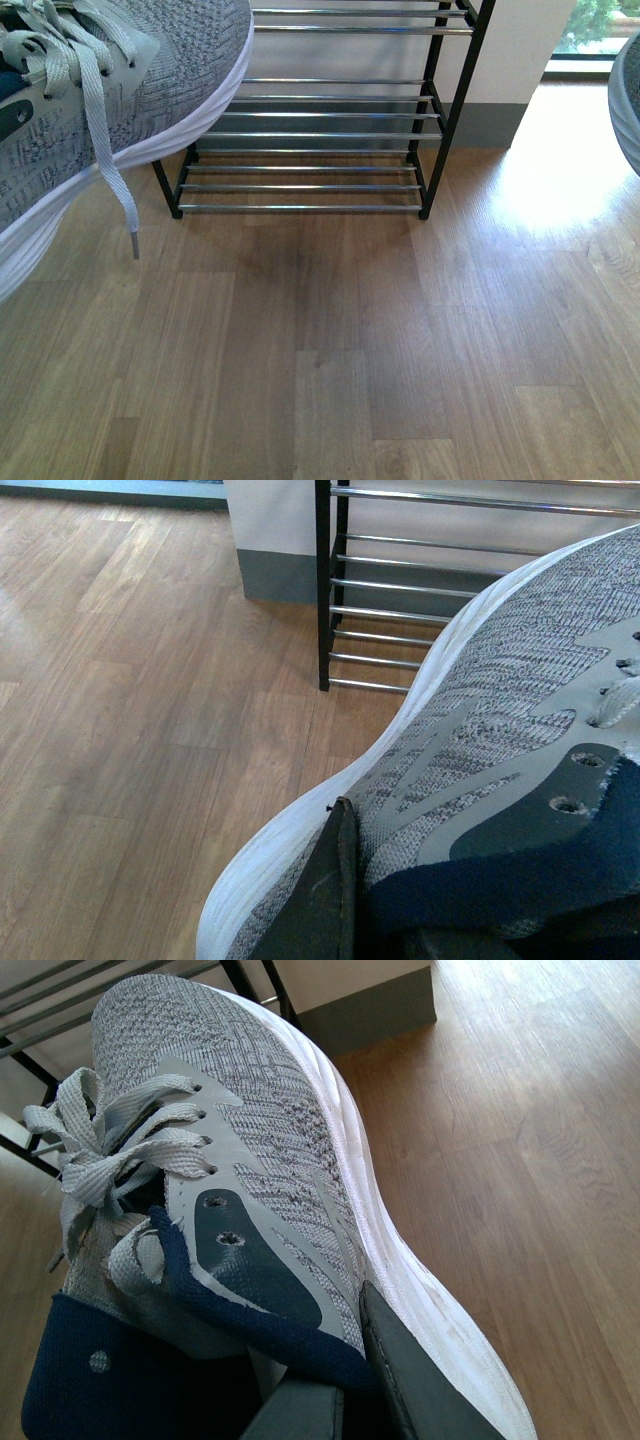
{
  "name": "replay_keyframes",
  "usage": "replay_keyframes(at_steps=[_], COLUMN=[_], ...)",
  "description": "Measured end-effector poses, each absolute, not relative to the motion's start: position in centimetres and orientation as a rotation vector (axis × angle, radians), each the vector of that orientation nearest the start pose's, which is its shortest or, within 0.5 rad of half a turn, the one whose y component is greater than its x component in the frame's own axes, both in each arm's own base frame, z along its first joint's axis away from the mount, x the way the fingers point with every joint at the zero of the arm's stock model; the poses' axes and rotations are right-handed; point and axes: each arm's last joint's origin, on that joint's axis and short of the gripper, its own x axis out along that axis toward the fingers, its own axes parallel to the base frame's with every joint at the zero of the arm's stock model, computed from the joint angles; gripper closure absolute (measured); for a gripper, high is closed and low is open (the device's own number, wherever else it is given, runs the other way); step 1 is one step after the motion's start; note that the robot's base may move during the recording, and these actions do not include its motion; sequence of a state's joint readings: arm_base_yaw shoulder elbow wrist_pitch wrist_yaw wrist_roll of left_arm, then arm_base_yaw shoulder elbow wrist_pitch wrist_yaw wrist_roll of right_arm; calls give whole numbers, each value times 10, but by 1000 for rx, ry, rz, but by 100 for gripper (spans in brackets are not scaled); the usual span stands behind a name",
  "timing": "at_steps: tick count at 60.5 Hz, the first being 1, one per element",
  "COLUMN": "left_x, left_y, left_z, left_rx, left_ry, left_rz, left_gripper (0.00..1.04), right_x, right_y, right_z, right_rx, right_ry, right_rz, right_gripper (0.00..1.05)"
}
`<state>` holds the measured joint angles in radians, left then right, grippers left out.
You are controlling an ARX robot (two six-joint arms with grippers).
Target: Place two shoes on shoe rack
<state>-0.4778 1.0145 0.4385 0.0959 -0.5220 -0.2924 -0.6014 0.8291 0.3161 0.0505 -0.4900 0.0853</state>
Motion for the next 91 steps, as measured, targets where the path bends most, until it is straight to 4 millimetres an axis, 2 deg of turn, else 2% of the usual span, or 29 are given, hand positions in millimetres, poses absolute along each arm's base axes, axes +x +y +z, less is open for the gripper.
replay_keyframes(at_steps=[91], left_x=[185], left_y=[-80], left_z=[201], left_rx=[-57], left_ry=[411], left_rz=[103], left_gripper=[103], right_x=[146], right_y=[-84], right_z=[188], right_rx=[325], right_ry=[393], right_rz=[-129], right_gripper=[103])
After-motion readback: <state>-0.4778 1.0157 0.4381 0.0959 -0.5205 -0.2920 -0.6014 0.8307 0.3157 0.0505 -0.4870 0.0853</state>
